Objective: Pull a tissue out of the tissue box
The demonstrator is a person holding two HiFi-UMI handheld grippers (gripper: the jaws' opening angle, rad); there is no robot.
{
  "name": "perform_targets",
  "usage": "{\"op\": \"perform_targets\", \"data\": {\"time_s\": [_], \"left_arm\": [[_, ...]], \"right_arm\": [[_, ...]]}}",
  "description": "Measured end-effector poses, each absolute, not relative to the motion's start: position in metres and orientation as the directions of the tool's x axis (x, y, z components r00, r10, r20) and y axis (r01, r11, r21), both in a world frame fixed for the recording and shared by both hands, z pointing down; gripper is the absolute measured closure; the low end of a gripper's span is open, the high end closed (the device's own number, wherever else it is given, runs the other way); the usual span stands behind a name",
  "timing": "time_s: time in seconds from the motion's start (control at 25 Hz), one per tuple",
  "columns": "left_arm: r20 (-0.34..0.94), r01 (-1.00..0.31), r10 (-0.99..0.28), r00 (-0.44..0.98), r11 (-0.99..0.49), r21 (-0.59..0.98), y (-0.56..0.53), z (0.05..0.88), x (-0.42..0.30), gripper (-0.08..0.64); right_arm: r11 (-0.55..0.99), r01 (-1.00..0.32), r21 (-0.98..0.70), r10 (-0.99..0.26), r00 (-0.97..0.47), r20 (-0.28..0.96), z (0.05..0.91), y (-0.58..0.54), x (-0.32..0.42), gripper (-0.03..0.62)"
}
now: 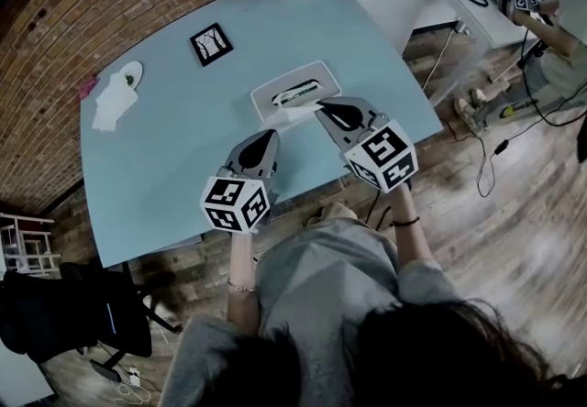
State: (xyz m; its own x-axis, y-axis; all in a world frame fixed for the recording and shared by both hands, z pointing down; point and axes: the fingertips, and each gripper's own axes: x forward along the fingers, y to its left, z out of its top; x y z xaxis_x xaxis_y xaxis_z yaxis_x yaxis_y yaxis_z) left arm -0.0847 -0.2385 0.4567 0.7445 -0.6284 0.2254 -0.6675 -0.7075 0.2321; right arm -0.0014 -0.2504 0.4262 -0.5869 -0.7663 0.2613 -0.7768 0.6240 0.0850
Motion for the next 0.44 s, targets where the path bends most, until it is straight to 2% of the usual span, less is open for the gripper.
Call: {"op": "perform_targets", "data": {"time_s": [0.44], "left_arm": [[0.220, -0.663, -0.625, 0.749, -0.715, 0.222, -0.2413, 0.4531, -0.0855, 0.557]], "right_arm": [[0.623, -0.777, 0.089, -0.768, -0.587, 0.256, 0.4241, -0.2541, -0.0023, 0.591]]}}
